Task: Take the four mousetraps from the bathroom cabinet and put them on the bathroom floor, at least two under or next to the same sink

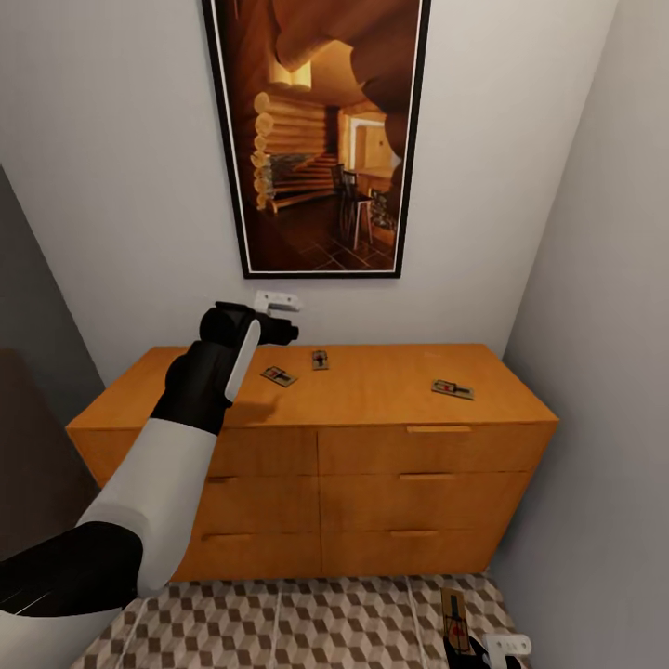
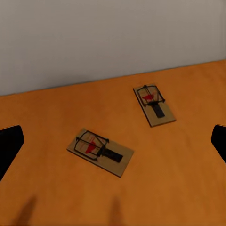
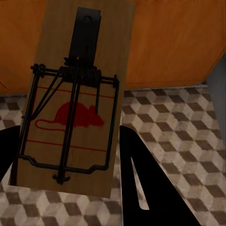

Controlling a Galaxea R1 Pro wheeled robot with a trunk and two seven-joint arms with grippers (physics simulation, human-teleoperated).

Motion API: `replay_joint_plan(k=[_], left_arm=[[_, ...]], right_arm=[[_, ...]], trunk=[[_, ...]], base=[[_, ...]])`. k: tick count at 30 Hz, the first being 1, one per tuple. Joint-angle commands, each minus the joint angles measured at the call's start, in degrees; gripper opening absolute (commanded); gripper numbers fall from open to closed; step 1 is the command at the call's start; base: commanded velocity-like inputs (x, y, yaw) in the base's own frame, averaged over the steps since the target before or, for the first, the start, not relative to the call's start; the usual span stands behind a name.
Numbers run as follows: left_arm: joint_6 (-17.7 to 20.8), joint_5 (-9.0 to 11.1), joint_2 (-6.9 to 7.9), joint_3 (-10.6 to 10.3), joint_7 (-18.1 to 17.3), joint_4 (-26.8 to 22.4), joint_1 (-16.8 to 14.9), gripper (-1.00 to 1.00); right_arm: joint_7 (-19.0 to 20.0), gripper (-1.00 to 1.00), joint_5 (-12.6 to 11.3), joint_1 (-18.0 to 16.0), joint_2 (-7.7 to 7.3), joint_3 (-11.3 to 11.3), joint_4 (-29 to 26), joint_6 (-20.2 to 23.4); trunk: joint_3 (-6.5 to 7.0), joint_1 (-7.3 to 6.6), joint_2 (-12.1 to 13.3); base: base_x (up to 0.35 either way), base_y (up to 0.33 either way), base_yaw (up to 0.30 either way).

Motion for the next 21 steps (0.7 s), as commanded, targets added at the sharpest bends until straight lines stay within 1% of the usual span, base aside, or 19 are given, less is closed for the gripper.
replay_joint_plan(k=[1, 11, 15, 21], left_arm=[[0.23, 0.10, 0.00, -0.07, 0.28, 0.09, -0.01, 1.00], [0.23, 0.29, 0.00, -0.07, 0.28, 1.27, 0.12, 1.00], [0.23, 0.93, 0.00, -0.07, 0.28, 2.02, 0.13, 1.00], [0.16, 1.60, 0.00, -0.07, 0.28, 3.27, 0.13, 1.00]], right_arm=[[0.71, -1.00, -0.28, -0.04, -0.01, -0.48, 0.05, -0.13], [0.71, -1.00, -0.28, -0.04, -0.01, -0.48, 0.05, -0.06], [0.66, -1.00, -0.28, -0.04, -0.01, -0.48, 0.05, -0.05], [0.65, -1.00, -0.28, -0.04, 0.05, -0.48, 0.05, -0.04]], trunk=[[-0.06, 0.00, -0.03], [-0.06, 0.00, -0.03], [-0.06, 0.00, -0.03], [-0.06, 0.00, -0.03]], base=[[0.011, -0.009, 0.000], [0.003, -0.011, 0.000], [0.017, -0.155, 0.000], [0.063, -0.221, 0.000]])
